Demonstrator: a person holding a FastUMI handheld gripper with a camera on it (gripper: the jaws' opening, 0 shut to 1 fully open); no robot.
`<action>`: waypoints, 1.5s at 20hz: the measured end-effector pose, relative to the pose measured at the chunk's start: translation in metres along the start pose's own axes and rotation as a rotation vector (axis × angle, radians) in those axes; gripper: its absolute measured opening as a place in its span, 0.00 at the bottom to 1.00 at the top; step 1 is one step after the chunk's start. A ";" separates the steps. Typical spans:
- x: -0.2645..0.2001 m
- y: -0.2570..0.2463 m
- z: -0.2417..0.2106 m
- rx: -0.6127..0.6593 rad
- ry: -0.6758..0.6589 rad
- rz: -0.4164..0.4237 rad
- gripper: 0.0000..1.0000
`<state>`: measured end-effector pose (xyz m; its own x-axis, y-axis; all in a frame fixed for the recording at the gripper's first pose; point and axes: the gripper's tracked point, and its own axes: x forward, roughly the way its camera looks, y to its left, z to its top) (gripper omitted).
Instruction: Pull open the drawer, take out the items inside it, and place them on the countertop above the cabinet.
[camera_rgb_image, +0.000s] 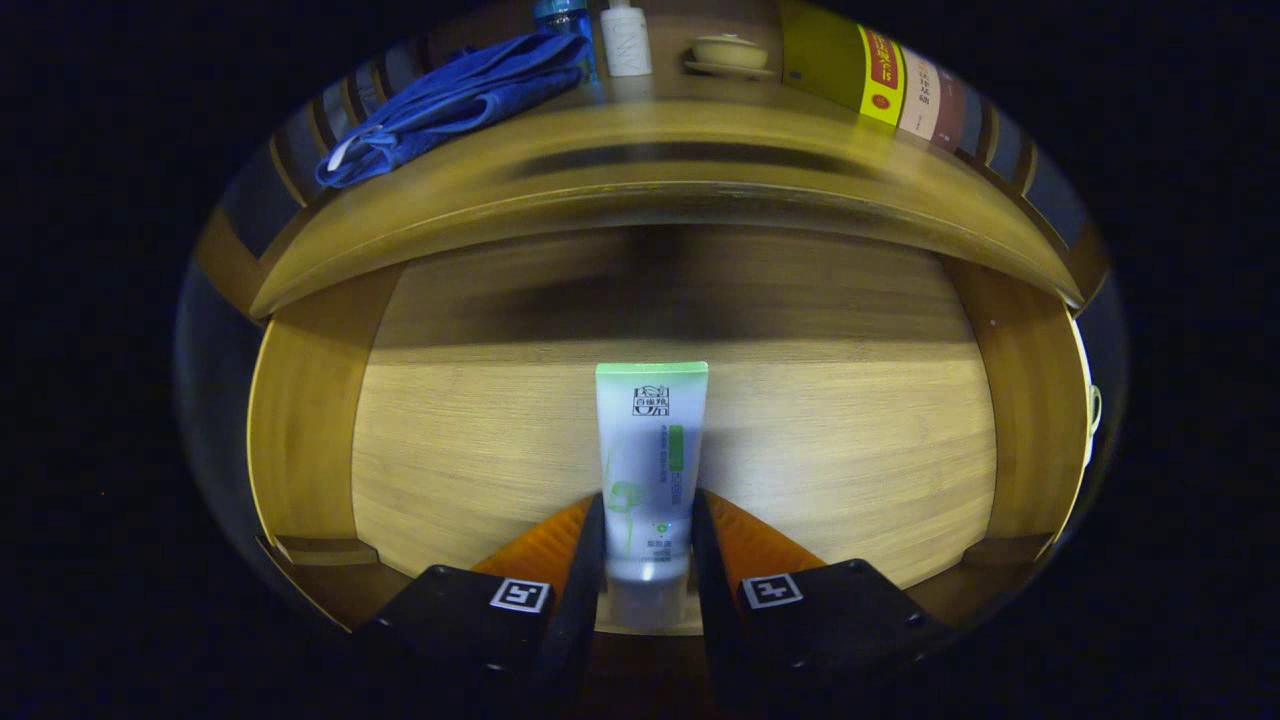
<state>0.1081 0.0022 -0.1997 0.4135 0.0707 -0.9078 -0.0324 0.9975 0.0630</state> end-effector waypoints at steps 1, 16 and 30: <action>-0.007 -0.003 -0.002 0.006 -0.027 0.008 0.56; -0.145 -0.013 0.009 0.084 -0.420 0.124 0.56; -0.211 -0.016 0.119 0.018 -0.640 0.087 0.56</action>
<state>0.1300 -0.0287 0.0406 0.8710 0.1340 -0.4727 -0.0773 0.9875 0.1375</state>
